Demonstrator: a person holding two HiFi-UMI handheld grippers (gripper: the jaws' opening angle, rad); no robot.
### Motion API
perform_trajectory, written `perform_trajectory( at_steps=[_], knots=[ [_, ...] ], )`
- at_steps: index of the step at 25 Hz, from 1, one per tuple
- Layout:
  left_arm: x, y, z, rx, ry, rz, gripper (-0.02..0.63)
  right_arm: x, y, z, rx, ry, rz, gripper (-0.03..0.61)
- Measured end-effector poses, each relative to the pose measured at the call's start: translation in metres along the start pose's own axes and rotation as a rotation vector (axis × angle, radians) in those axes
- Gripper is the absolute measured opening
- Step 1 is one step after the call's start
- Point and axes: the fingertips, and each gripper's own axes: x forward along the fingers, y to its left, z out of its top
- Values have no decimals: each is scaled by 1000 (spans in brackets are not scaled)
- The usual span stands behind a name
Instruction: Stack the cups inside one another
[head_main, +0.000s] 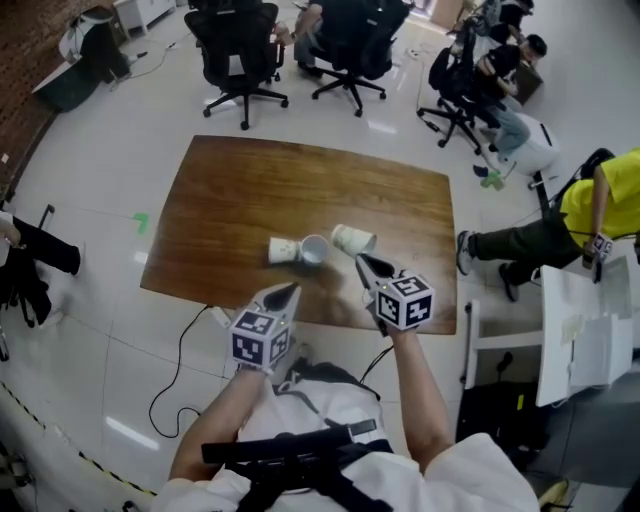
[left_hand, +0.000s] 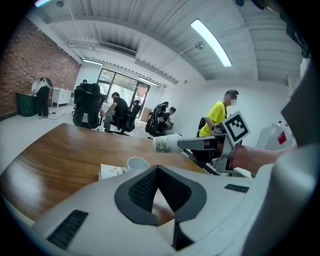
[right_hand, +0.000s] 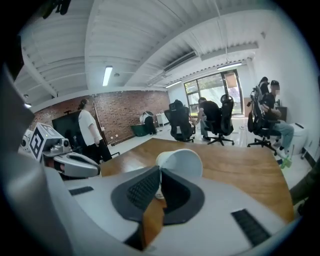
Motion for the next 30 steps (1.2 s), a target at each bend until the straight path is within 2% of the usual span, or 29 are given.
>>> perform_trajectory(
  at_steps=[9, 17, 24, 30],
  knots=[
    [-11, 5, 3, -3, -19, 15, -8, 7, 25, 22, -124, 16, 35, 15],
    [-16, 13, 2, -14, -28, 34, -8, 27, 40, 20, -317, 118, 52, 15],
    [-20, 20, 0, -33, -39, 61, -8, 43, 44, 1, -455, 231, 75, 15],
    [-21, 28, -3, -59, -44, 69, -8, 55, 48, -11, -502, 301, 89, 15]
  ],
)
